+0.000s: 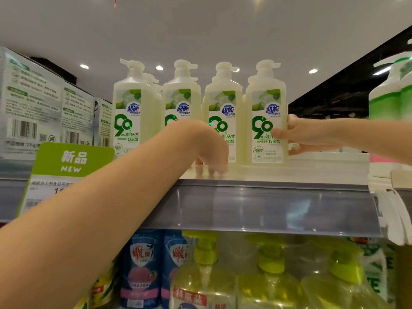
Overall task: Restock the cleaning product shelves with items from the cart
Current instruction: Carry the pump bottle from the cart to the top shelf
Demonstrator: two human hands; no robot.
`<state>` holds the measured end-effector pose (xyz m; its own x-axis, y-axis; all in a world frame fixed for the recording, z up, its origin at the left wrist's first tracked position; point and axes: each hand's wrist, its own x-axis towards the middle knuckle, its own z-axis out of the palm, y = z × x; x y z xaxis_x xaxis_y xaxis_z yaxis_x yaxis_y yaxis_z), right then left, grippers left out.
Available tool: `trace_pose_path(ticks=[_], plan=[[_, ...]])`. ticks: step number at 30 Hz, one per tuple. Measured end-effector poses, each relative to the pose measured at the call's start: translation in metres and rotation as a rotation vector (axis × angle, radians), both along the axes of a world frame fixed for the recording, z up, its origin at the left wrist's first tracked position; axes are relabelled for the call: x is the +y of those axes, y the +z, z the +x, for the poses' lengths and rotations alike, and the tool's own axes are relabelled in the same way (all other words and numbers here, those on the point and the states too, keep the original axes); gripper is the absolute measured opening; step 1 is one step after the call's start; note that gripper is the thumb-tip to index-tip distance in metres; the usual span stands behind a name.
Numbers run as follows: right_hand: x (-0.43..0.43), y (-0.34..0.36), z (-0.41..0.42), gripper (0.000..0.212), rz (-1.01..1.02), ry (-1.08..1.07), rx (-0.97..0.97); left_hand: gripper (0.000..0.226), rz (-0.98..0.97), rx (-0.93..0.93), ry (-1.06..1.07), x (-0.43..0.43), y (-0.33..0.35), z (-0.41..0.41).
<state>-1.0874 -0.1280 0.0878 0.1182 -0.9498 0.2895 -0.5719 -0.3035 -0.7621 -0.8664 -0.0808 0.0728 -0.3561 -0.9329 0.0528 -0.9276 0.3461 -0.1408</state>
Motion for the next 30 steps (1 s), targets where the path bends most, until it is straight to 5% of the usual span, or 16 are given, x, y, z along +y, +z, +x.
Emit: trace_pose_path(ticks=[6, 14, 20, 30], plan=[[0.039, 0.008, -0.001, 0.049, 0.098, -0.204, 0.516, 0.021, -0.213, 0.162, -0.115, -0.006, 0.002, 0.005], [0.154, -0.018, 0.0, 0.027, -0.422, 0.066, 0.228, 0.022, -0.936, 0.649, -0.37, 0.042, 0.017, -0.01], [0.232, -0.068, 0.027, 0.03, -0.535, 0.198, 0.068, 0.02, -0.857, 0.706, -0.524, 0.124, -0.014, 0.001], [0.344, -0.18, 0.103, 0.022, -0.368, 0.372, -0.165, 0.021, -0.582, 1.046, -0.366, 0.292, -0.174, 0.096]])
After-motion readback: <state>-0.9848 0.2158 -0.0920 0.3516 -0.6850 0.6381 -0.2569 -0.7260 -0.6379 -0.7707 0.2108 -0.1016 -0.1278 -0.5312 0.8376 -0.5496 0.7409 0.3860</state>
